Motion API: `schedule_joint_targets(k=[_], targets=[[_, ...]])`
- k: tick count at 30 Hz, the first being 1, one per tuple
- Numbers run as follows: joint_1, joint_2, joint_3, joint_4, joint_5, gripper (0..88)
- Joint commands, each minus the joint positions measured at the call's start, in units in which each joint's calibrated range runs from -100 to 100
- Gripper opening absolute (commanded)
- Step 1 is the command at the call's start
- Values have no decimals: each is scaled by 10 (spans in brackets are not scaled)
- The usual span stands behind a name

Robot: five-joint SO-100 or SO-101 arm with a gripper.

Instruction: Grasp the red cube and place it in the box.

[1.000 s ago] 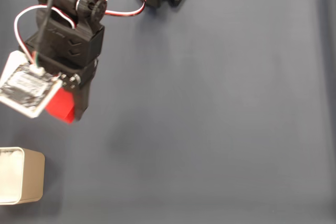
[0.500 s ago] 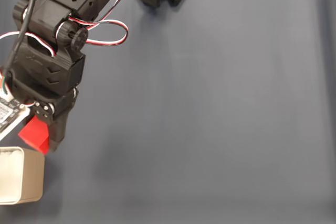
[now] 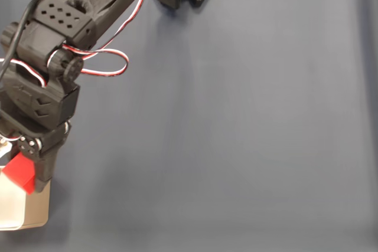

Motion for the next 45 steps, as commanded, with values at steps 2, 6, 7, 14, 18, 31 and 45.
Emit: schedule_joint_targets(k=[2, 6, 7, 14, 18, 31, 45], targets=[[13, 9, -56, -25, -13, 2], [21, 28, -76, -45, -18, 3], [23, 31, -77, -53, -18, 4], [36, 64, -118, -86, -17, 7], [44, 80, -132, -92, -16, 7], [48, 123, -162, -99, -11, 16], [40, 131, -162, -107, -12, 23]])
